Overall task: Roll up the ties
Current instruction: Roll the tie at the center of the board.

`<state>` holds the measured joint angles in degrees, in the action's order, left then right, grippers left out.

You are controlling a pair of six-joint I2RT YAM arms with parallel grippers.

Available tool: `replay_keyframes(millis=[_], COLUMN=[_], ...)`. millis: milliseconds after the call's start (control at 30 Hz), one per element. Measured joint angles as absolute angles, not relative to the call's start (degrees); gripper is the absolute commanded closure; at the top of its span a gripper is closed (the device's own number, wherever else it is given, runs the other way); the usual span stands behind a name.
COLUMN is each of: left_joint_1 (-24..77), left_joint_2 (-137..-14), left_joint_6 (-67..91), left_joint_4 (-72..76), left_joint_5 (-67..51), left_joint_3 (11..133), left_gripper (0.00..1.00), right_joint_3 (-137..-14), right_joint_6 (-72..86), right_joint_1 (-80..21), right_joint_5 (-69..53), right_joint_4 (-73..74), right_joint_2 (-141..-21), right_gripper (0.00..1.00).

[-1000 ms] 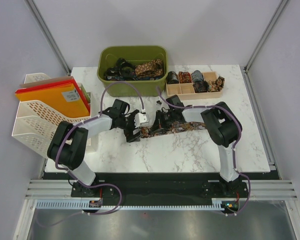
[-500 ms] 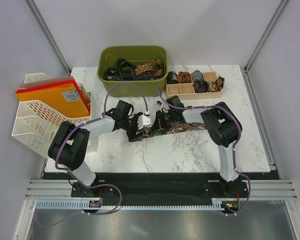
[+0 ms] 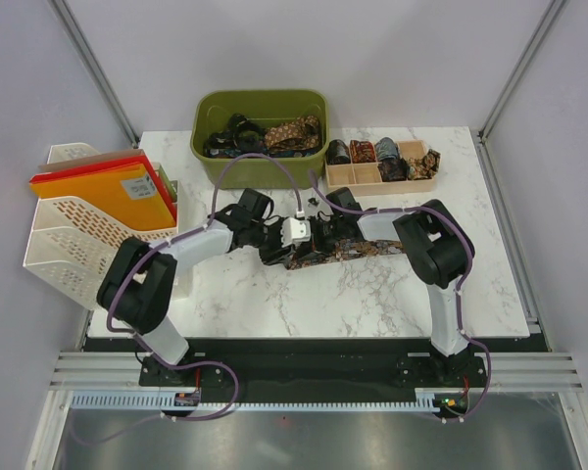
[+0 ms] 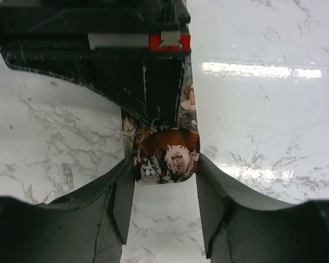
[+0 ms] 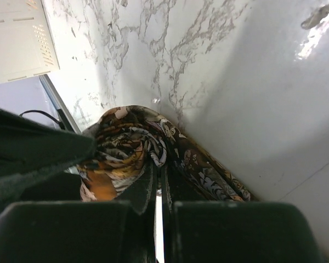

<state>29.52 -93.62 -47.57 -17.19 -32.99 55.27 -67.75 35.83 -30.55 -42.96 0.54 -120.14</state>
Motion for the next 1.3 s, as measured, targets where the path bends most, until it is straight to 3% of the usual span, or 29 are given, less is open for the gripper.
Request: replay_keyframes(millis=[533,833,1067,1300], left_joint_1=[33.5,33.9,34.2,34.3], left_joint_2=[-102.5,-103.1,-104.5,-106.4], left_joint_6=[-44.8,-44.8,-44.9,-44.9], left_joint_4=[-23.8,-24.1,-23.6,-24.4], left_joint_5=[-30.5,-28.7,-28.1,-27.5], left_joint_3=[65.3,65.4,65.7,67.0], left_gripper=[0.54,0.66,0.71,0.75], right_joint_3=[-67.5,-66.4,-66.0,-66.0], right_joint_6=[38.9,41.3,42.1,41.6], right_joint_1=[-30.3,-29.7,-27.4,-25.3], right_joint_5=[-43.5,-45.0,-47.1,-48.0], right_joint_4=[-0.1,-2.7,-2.0,0.9], right_joint_2=[-120.3,-120.7,-120.6,-119.6], right_gripper=[1.0,0.87,0.67,0.65])
